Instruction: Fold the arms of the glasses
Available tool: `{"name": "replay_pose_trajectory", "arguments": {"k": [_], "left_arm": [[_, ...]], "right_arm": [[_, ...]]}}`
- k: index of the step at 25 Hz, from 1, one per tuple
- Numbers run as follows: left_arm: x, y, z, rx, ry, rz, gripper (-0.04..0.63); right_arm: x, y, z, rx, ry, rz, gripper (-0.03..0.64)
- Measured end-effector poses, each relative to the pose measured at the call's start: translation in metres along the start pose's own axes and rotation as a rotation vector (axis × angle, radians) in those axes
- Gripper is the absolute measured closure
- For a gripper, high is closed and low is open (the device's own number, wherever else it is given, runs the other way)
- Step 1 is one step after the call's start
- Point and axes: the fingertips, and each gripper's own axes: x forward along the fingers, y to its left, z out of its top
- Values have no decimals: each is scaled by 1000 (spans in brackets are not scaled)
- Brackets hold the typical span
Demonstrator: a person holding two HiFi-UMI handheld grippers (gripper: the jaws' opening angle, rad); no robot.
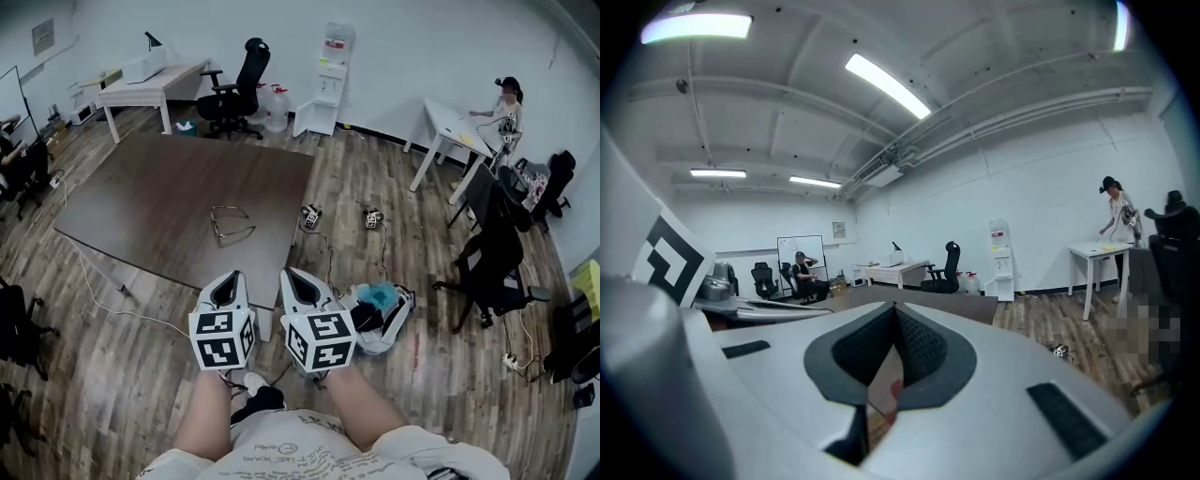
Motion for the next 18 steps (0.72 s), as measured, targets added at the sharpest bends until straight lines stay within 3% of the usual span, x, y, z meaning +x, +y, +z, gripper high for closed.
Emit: {"name": "replay_pose_trajectory", "arguments": {"k": [18], "left_arm": [[121,95,49,-7,16,53,581]], "right_arm": [[156,-22,31,1,9,43,606]]}}
